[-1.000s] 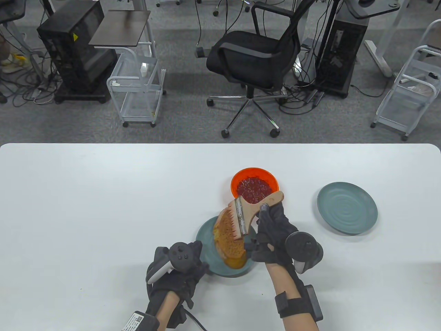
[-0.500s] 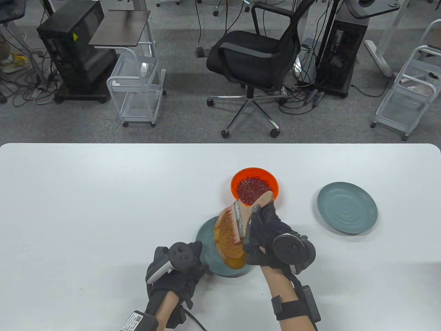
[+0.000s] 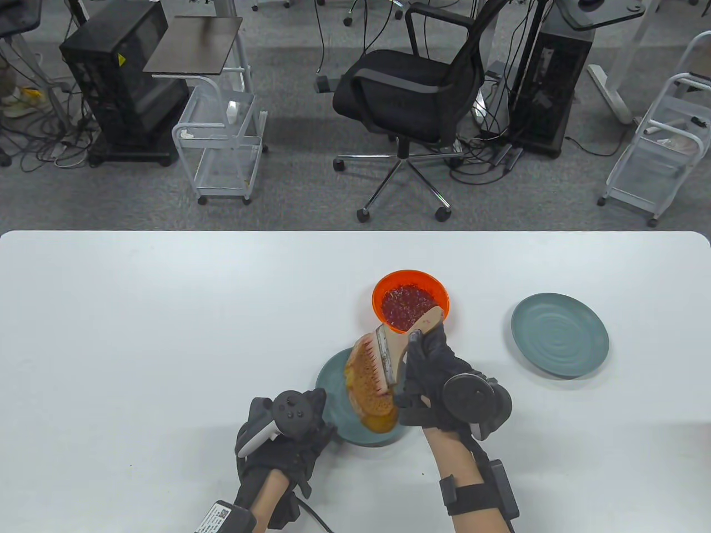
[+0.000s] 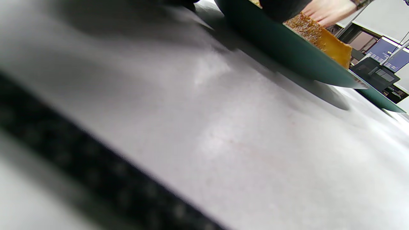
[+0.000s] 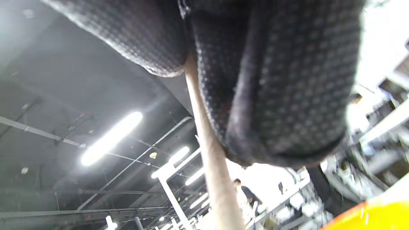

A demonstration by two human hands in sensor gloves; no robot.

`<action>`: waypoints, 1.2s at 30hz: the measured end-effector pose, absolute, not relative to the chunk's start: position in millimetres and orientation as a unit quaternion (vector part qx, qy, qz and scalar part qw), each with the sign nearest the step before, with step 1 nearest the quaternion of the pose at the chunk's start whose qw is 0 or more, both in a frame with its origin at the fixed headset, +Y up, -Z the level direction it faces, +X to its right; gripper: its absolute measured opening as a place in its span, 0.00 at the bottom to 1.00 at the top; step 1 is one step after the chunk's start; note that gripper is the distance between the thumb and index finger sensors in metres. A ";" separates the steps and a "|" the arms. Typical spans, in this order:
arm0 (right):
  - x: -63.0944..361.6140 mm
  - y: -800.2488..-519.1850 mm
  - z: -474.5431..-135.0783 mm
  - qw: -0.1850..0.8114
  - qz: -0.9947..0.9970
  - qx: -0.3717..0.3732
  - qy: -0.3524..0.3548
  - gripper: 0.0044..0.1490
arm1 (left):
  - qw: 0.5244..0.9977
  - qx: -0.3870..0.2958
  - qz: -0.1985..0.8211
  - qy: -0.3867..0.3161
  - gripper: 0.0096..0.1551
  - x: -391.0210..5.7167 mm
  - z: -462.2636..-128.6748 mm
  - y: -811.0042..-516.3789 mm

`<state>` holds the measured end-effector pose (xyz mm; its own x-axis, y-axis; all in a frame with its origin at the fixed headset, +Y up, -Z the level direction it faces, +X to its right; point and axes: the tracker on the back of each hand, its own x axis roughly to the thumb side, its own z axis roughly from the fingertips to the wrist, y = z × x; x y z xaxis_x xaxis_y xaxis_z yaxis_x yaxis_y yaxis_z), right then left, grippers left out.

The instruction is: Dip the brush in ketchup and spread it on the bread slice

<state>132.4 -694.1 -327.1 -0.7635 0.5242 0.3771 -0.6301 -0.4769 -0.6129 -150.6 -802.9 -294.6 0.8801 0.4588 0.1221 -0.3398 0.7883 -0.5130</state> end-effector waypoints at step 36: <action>177.6 -687.6 -336.0 0.423 0.844 -0.023 -0.330 0.29 | 0.938 -0.247 0.211 -0.122 0.39 -150.1 -294.7 -803.3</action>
